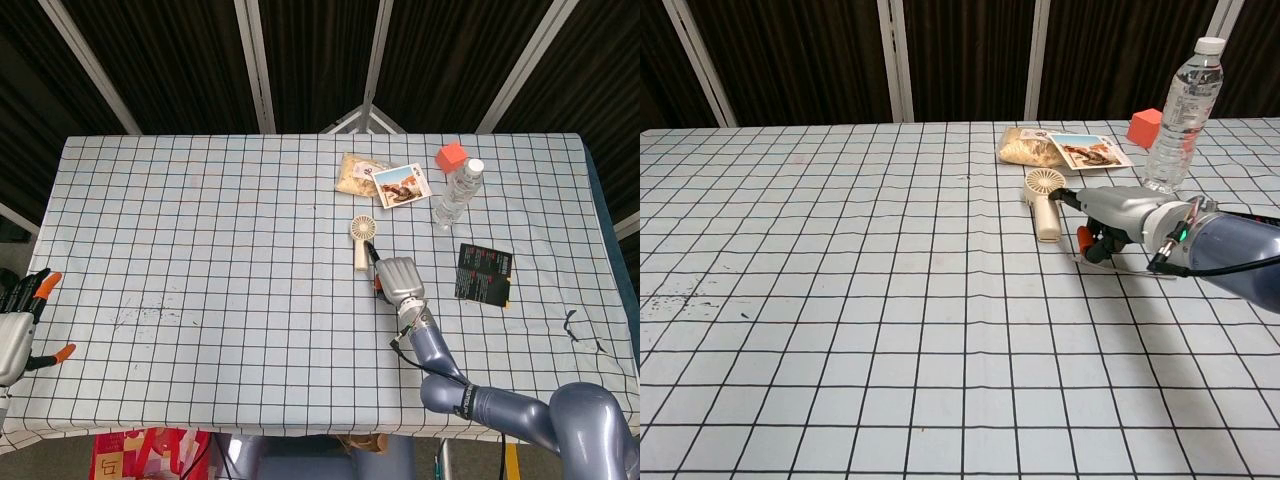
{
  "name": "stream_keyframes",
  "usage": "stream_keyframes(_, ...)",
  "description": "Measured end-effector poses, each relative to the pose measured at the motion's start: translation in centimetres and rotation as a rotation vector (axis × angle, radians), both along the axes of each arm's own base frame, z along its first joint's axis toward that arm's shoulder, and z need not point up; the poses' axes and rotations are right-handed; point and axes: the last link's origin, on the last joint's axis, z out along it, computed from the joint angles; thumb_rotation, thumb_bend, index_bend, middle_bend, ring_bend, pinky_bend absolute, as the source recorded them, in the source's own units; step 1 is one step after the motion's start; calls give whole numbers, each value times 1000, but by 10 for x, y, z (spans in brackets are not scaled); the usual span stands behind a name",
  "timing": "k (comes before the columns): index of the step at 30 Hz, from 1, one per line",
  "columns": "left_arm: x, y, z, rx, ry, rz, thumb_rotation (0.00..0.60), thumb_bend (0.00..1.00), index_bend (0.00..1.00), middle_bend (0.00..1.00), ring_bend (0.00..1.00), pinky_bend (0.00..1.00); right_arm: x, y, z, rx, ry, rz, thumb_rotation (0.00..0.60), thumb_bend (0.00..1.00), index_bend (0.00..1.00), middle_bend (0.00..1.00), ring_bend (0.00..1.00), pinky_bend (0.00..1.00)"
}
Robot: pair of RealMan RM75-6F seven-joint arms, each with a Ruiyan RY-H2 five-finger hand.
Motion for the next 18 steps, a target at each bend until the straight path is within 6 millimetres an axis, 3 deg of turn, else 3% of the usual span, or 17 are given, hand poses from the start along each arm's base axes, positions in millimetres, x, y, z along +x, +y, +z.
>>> stream_keyframes(18, 0, 0, 0, 5, -12, 2, 600, 88, 0, 0, 0, 0, -8, 8, -8, 21, 70, 22, 600, 830, 0, 817, 919, 896)
